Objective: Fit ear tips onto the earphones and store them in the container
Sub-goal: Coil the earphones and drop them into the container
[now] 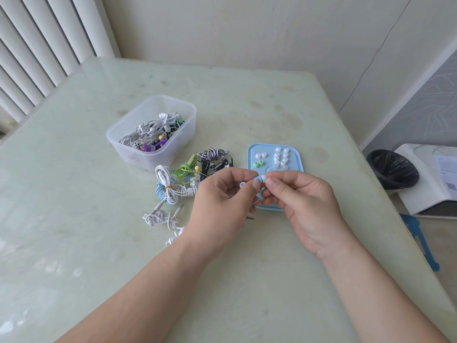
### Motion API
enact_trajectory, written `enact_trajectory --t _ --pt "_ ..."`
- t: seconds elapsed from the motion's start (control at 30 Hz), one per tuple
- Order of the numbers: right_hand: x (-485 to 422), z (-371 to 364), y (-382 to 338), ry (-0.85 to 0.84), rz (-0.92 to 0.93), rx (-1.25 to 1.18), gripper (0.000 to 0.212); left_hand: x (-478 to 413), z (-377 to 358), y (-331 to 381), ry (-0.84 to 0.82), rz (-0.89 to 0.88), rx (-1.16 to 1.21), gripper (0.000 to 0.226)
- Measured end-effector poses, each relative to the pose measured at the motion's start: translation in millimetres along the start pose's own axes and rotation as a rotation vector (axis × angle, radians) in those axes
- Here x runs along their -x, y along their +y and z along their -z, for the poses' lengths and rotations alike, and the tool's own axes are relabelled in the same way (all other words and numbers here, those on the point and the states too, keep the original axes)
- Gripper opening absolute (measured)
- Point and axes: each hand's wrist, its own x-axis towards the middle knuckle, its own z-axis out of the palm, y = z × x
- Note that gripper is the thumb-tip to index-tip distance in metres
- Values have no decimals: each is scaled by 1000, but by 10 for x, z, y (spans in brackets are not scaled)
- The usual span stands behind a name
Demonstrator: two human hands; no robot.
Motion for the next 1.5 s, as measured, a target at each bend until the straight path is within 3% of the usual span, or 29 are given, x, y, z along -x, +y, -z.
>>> enact_trajectory --t 0.2,0.63,0.83,0.97,1.1,1.23,1.5 --pt "42 -49 26 53 152 153 9 -5 16 4 -3 0 -1 6" --pt "-9 55 -54 -37 19 76 10 21 26 7 -68 -38 -33 15" --pt "-29 101 -32 -88 46 128 3 27 26 -1 -78 -44 -22 5" --pt "-33 91 8 -72 102 192 16 24 7 -20 -60 -24 19 5" --pt "-18 66 34 -46 153 230 13 23 -7 -33 -39 -5 40 6" --pt "-25 53 62 -25 120 152 2 8 5 -8 -43 -23 23 8" --pt "4 11 40 -40 91 97 4 8 -6 -26 -17 -28 29 7"
